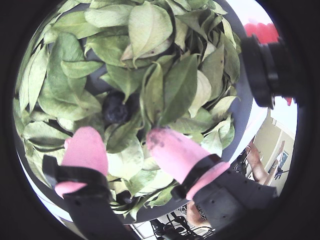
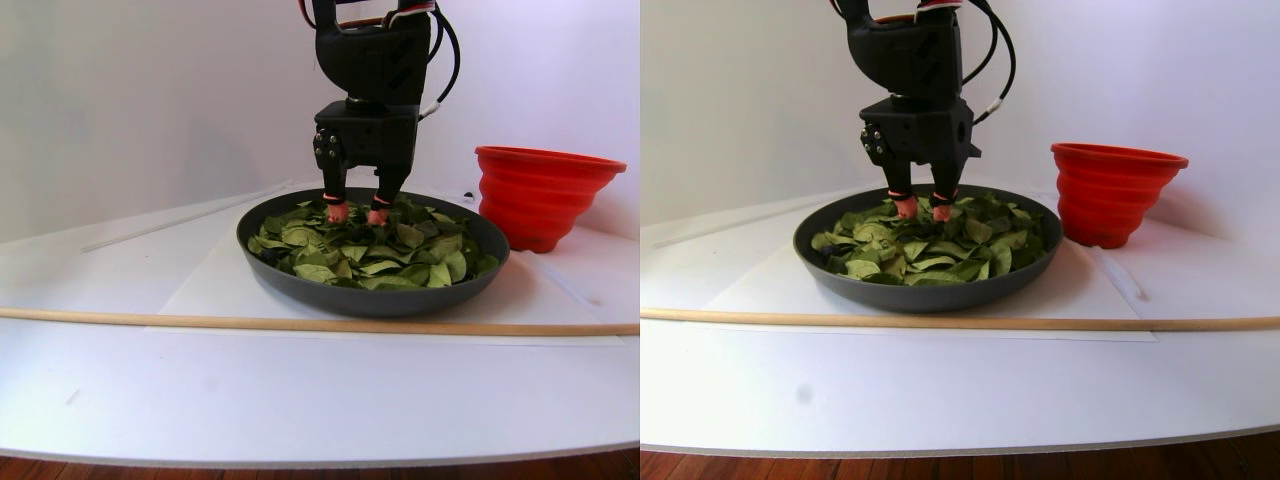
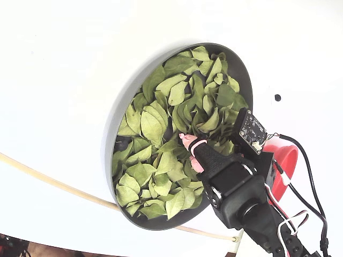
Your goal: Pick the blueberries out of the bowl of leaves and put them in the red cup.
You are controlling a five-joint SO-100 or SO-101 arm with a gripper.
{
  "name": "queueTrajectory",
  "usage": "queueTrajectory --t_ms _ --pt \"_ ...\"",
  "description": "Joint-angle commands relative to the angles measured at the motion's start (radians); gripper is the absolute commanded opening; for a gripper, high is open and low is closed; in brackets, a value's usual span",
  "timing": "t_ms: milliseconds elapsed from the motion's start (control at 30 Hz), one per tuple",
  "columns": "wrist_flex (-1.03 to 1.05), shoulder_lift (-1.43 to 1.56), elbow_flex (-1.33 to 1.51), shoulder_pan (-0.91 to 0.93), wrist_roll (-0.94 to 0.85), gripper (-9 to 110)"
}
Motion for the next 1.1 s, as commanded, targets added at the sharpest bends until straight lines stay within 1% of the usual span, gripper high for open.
queueTrajectory --t_ms 0,467,1067 --pt "-0.017 0.011 -0.046 -0.006 0.006 18" --pt "-0.057 -0.043 -0.066 -0.008 0.040 19" --pt "-0.061 -0.100 -0.121 0.018 0.029 20"
